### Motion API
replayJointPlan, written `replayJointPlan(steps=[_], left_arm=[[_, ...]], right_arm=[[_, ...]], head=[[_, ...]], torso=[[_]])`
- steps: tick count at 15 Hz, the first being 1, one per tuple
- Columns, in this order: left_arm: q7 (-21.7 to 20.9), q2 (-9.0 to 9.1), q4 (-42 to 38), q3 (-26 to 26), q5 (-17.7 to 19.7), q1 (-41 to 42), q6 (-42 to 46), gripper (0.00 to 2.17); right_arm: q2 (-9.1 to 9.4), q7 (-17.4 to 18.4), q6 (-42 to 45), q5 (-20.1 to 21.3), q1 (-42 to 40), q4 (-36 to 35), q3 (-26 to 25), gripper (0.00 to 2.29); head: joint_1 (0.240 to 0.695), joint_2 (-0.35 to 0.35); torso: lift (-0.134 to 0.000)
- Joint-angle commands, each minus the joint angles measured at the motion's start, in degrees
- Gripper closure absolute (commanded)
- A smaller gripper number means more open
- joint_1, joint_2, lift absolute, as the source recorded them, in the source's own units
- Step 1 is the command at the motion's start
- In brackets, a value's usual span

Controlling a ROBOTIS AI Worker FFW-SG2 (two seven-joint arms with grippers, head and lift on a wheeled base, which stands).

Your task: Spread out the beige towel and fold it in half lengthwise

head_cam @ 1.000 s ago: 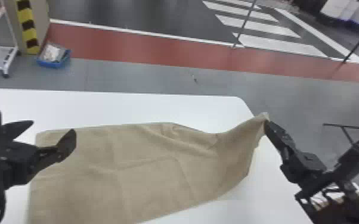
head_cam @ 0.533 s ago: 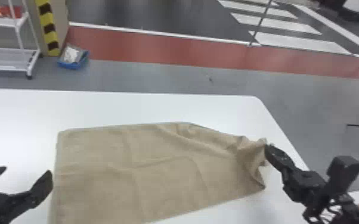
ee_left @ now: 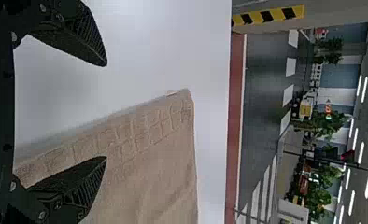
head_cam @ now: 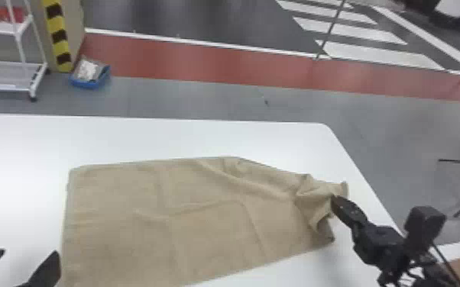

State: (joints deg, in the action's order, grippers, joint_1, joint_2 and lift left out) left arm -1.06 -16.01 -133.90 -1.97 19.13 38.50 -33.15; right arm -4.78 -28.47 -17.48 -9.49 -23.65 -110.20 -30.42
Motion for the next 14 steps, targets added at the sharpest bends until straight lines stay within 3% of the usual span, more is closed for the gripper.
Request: replayJointPlan(steps=[1, 5, 9, 14], left_arm=[[-2.28, -0.16, 0.48, -0.67, 0.12, 1.93, 2.25, 0.27], [-8.69, -0.95, -0.31, -4.97, 3.37, 5.18, 0.5, 0.39], [-10.72, -1.65, 0.3, -6.56, 3.37, 6.76, -1.26, 0.39], [-12.56, -1.21, 0.3, -6.82, 4.87, 7.82, -2.14, 0.39]], right_arm=[[-0.15, 0.0, 0.47, 0.09, 0.8, 0.78, 0.8, 1.36], [-0.32, 0.0, 1.0, 0.18, 1.41, 2.01, 1.24, 1.36], [-0.76, -0.62, 1.17, -0.26, 1.5, 2.71, 1.33, 1.36], [-0.85, -0.62, 1.87, -0.09, 1.94, 3.94, 1.77, 1.36]], head=[[0.695, -0.305], [0.695, -0.305], [0.695, -0.306], [0.695, -0.299]], torso=[[-0.124], [-0.124], [-0.124], [-0.124]])
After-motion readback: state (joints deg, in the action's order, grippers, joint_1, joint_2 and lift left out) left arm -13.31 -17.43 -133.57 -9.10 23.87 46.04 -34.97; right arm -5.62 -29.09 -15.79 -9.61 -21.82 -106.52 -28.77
